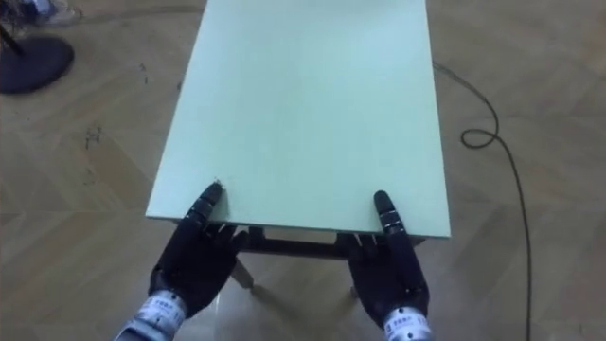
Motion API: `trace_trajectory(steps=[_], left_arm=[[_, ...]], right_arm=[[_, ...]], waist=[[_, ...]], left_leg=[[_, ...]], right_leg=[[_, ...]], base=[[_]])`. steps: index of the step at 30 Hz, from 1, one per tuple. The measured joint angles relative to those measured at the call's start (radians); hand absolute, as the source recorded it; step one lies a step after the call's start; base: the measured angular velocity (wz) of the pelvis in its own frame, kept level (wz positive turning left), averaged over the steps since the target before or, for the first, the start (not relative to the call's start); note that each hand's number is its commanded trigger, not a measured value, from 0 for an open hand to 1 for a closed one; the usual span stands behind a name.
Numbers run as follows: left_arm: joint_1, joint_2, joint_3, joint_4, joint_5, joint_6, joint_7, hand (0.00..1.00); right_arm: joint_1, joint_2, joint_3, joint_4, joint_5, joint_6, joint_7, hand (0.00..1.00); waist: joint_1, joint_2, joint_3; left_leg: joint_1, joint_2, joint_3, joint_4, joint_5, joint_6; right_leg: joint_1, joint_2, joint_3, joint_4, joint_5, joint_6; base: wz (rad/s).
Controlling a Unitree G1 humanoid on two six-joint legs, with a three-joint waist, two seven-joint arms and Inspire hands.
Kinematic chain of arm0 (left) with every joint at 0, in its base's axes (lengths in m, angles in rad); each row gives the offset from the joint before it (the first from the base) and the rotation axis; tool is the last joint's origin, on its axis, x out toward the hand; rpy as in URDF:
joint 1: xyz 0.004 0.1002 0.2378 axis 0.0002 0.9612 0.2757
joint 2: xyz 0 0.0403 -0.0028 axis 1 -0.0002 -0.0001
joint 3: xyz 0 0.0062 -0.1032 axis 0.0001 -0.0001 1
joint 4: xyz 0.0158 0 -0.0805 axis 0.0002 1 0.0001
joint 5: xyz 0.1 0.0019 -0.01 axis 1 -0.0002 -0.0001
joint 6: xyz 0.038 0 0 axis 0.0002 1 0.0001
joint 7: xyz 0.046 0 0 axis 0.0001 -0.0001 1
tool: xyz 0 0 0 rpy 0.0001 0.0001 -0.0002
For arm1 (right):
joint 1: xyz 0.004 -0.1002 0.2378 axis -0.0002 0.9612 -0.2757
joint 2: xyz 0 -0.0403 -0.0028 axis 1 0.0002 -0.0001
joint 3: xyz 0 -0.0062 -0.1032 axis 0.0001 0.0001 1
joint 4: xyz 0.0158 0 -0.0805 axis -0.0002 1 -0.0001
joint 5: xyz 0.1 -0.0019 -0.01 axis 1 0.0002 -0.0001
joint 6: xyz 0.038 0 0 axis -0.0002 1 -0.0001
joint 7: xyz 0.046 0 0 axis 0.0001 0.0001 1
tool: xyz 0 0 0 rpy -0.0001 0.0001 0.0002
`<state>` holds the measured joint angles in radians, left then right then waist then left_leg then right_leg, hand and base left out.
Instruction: Move table with human
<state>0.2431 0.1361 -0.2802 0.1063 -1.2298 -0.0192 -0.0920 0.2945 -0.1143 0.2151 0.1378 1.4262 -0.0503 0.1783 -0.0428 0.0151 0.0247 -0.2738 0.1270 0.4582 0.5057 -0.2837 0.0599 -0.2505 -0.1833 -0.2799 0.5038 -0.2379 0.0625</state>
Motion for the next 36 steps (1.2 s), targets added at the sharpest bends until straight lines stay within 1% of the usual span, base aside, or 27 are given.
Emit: trace_trajectory(steps=[1, 3, 5, 7, 9, 12, 13, 15, 17, 18, 20, 21, 22, 23, 24, 25, 26, 27, 28, 29, 30, 31, 32, 33, 34, 35, 36], left_arm=[[0.002, 0.000, 0.000, -0.001, 0.000, 0.000, 0.000, 1.00], [0.006, -0.004, 0.000, -0.001, 0.000, 0.000, 0.001, 1.00], [0.011, -0.004, 0.000, -0.002, 0.000, 0.000, 0.001, 1.00], [0.012, -0.006, 0.000, -0.002, -0.002, 0.000, 0.001, 1.00], [0.021, -0.009, 0.002, -0.002, -0.002, 0.000, 0.001, 1.00], [0.030, -0.010, 0.001, -0.002, -0.002, -0.001, 0.001, 1.00], [0.032, -0.011, 0.000, -0.002, -0.006, -0.001, 0.001, 1.00], [0.033, -0.009, -0.002, -0.004, -0.021, -0.001, 0.000, 1.00], [0.033, -0.007, -0.004, -0.005, -0.025, -0.001, 0.000, 1.00], [0.033, -0.007, -0.006, -0.005, -0.025, -0.001, 0.000, 1.00], [0.031, -0.008, -0.006, -0.005, -0.025, -0.001, 0.001, 1.00], [0.031, -0.009, -0.006, -0.005, -0.025, -0.001, 0.001, 1.00], [0.030, -0.010, -0.006, -0.005, -0.025, -0.001, 0.001, 1.00], [0.029, -0.011, -0.006, -0.006, -0.026, -0.001, 0.001, 1.00], [0.027, -0.011, -0.006, -0.010, -0.026, -0.001, 0.001, 1.00], [0.028, -0.012, -0.005, -0.015, -0.026, 0.001, 0.001, 1.00], [0.030, -0.011, -0.005, -0.016, -0.026, 0.002, 0.001, 1.00], [0.041, -0.010, -0.005, -0.023, -0.027, 0.004, 0.000, 1.00], [0.045, -0.010, -0.005, -0.025, -0.027, 0.005, 0.000, 1.00], [0.044, -0.011, -0.005, -0.025, -0.026, 0.006, 0.000, 1.00], [0.041, -0.012, -0.004, -0.025, -0.026, 0.006, 0.000, 1.00], [0.041, -0.015, -0.003, -0.025, -0.026, 0.006, 0.001, 1.00], [0.041, -0.016, -0.003, -0.025, -0.026, 0.006, 0.002, 1.00], [0.042, -0.015, -0.005, -0.025, -0.027, 0.006, 0.003, 1.00], [0.046, -0.015, -0.010, -0.025, -0.035, 0.006, 0.003, 1.00], [0.050, -0.016, -0.011, -0.025, -0.037, 0.006, 0.003, 1.00], [0.054, -0.020, -0.015, -0.025, -0.041, 0.003, 0.003, 1.00]], right_arm=[[0.002, 0.002, 0.000, 0.000, 0.000, 0.000, 0.000, 1.00], [0.002, 0.004, -0.001, 0.000, -0.001, -0.004, -0.001, 1.00], [0.002, 0.004, 0.001, 0.000, -0.002, -0.007, -0.002, 1.00], [0.001, 0.004, 0.009, 0.000, -0.002, -0.021, -0.002, 1.00], [0.002, 0.003, 0.016, 0.003, -0.002, -0.025, -0.003, 1.00], [0.002, -0.002, 0.031, 0.010, -0.002, -0.044, -0.004, 1.00], [0.002, -0.002, 0.032, 0.010, -0.002, -0.045, -0.005, 1.00], [-0.001, -0.001, 0.034, 0.010, -0.005, -0.051, -0.005, 1.00], [-0.004, -0.005, 0.034, 0.010, -0.006, -0.051, -0.005, 1.00], [-0.004, -0.007, 0.034, 0.010, -0.005, -0.051, -0.007, 1.00], [-0.005, -0.008, 0.034, 0.008, -0.004, -0.052, -0.012, 1.00], [-0.005, -0.009, 0.034, 0.007, -0.005, -0.054, -0.012, 1.00], [-0.006, -0.009, 0.035, 0.007, -0.011, -0.061, -0.012, 1.00], [-0.006, -0.009, 0.035, 0.005, -0.012, -0.063, -0.012, 1.00], [-0.007, -0.011, 0.035, -0.003, -0.012, -0.066, -0.012, 1.00], [-0.007, -0.016, 0.035, -0.009, -0.012, -0.067, -0.012, 1.00], [-0.008, -0.017, 0.035, -0.009, -0.012, -0.066, -0.012, 1.00], [-0.011, -0.016, 0.037, -0.009, -0.021, -0.066, -0.013, 1.00], [-0.011, -0.017, 0.038, -0.009, -0.022, -0.066, -0.013, 1.00], [-0.011, -0.017, 0.036, -0.009, -0.022, -0.066, -0.013, 1.00], [-0.014, -0.016, 0.033, -0.009, -0.025, -0.066, -0.013, 1.00], [-0.014, -0.014, 0.029, -0.009, -0.034, -0.066, -0.013, 1.00], [-0.014, -0.013, 0.028, -0.009, -0.034, -0.065, -0.013, 1.00], [-0.014, -0.015, 0.025, -0.009, -0.034, -0.063, -0.013, 1.00], [-0.014, -0.019, 0.025, -0.009, -0.034, -0.063, -0.013, 1.00], [-0.015, -0.020, 0.025, -0.009, -0.034, -0.063, -0.014, 1.00], [-0.016, -0.022, 0.025, -0.009, -0.036, -0.063, -0.016, 1.00]], waist=[[-0.003, 0.000, -0.0003], [0.002, 0.000, -0.0003], [0.011, 0.000, -0.0003], [0.026, 0.000, -0.0003], [0.033, 0.001, 0.0000], [0.053, 0.003, 0.0012], [0.054, 0.012, 0.0033], [0.055, 0.017, 0.0028], [0.059, 0.022, 0.0057], [0.057, 0.025, 0.0069], [0.049, 0.025, 0.0069], [0.046, 0.027, 0.0072], [0.041, 0.032, 0.0070], [0.035, 0.032, 0.0069], [0.018, 0.032, 0.0069], [0.010, 0.031, 0.0074], [0.017, 0.031, 0.0073], [0.025, 0.034, 0.0082], [0.023, 0.035, 0.0079], [0.017, 0.039, 0.0079], [0.014, 0.045, 0.0096], [-0.004, 0.046, 0.0102], [-0.011, 0.046, 0.0104], [-0.013, 0.042, 0.0130], [-0.004, 0.042, 0.0135], [0.000, 0.043, 0.0140], [0.007, 0.045, 0.0150]], left_leg=[[0.001, 0.000, -0.010, -0.010, 0.008, 0.000], [0.000, 0.000, -0.014, -0.015, 0.011, 0.001], [0.000, -0.001, -0.014, -0.012, 0.011, 0.001], [-0.001, -0.001, -0.017, -0.011, 0.011, 0.001], [-0.003, -0.001, -0.037, -0.012, 0.013, -0.002], [-0.003, 0.000, -0.067, -0.010, 0.018, -0.009], [-0.008, 0.000, -0.089, -0.004, 0.021, -0.012], [-0.019, -0.002, -0.111, -0.003, 0.030, -0.014], [-0.023, -0.005, -0.137, -0.007, 0.042, -0.020], [-0.027, -0.008, -0.162, -0.008, 0.054, -0.026], [-0.034, -0.015, -0.170, -0.025, 0.078, -0.028], [-0.039, -0.019, -0.170, -0.044, 0.100, -0.028], [-0.043, -0.026, -0.169, -0.071, 0.129, -0.030], [-0.046, -0.032, -0.167, -0.091, 0.150, -0.031], [-0.047, -0.037, -0.138, -0.139, 0.190, -0.039], [-0.048, -0.010, -0.072, -0.122, 0.194, -0.045], [-0.044, 0.013, -0.035, -0.074, 0.172, -0.039], [-0.027, 0.054, 0.011, 0.012, 0.126, -0.039], [-0.014, 0.071, 0.024, 0.033, 0.111, -0.040], [0.006, 0.090, 0.038, 0.034, 0.093, -0.054], [0.010, 0.080, 0.040, -0.010, 0.091, -0.056], [0.026, 0.062, 0.047, -0.063, 0.091, -0.055], [0.036, 0.049, 0.046, -0.089, 0.092, -0.054], [0.051, 0.031, 0.042, -0.122, 0.100, -0.043], [0.056, 0.020, 0.032, -0.129, 0.101, -0.041], [0.060, 0.014, 0.028, -0.131, 0.101, -0.041], [0.065, 0.009, 0.007, -0.135, 0.102, -0.039]], right_leg=[[0.015, 0.012, -0.001, -0.030, 0.015, 0.003], [0.023, 0.019, 0.000, -0.058, 0.024, 0.003], [0.022, 0.018, 0.000, -0.059, 0.027, 0.004], [0.024, 0.018, -0.002, -0.063, 0.027, 0.004], [0.044, 0.022, -0.026, -0.080, 0.027, 0.004], [0.065, 0.027, -0.051, -0.092, 0.026, 0.003], [0.075, 0.029, -0.068, -0.091, 0.025, 0.002], [0.080, 0.028, -0.093, -0.088, 0.019, -0.006], [0.099, 0.027, -0.136, -0.093, 0.016, -0.011], [0.114, 0.028, -0.168, -0.093, 0.012, -0.018], [0.128, 0.027, -0.196, -0.098, -0.001, -0.026], [0.140, 0.028, -0.218, -0.113, -0.009, -0.030], [0.150, 0.027, -0.254, -0.124, -0.011, -0.036], [0.153, 0.024, -0.273, -0.130, -0.013, -0.040], [0.159, 0.008, -0.324, -0.148, -0.015, -0.048], [0.163, -0.006, -0.400, -0.161, -0.017, -0.057], [0.170, -0.012, -0.433, -0.164, -0.015, -0.059], [0.193, -0.009, -0.480, -0.174, -0.012, -0.060], [0.202, -0.009, -0.503, -0.175, -0.012, -0.059], [0.211, -0.007, -0.538, -0.163, -0.013, -0.059], [0.211, -0.007, -0.547, -0.144, -0.013, -0.058], [0.211, -0.010, -0.528, -0.129, -0.013, -0.058], [0.211, -0.011, -0.506, -0.121, -0.014, -0.057], [0.209, -0.014, -0.449, -0.109, -0.016, -0.054], [0.197, -0.019, -0.405, -0.076, -0.019, -0.049], [0.189, -0.030, -0.396, -0.046, -0.020, -0.046], [0.146, -0.066, -0.373, 0.070, -0.019, -0.045]], base=[[0.16], [0.01], [0.00], [0.03], [0.23], [0.26], [0.38], [0.44], [0.52], [0.72], [0.77], [0.83], [0.88], [1.02], [1.03], [0.81], [0.41], [0.23], [0.60], [0.83], [1.09], [0.93], [0.93], [0.61], [0.42], [0.23], [0.19]])
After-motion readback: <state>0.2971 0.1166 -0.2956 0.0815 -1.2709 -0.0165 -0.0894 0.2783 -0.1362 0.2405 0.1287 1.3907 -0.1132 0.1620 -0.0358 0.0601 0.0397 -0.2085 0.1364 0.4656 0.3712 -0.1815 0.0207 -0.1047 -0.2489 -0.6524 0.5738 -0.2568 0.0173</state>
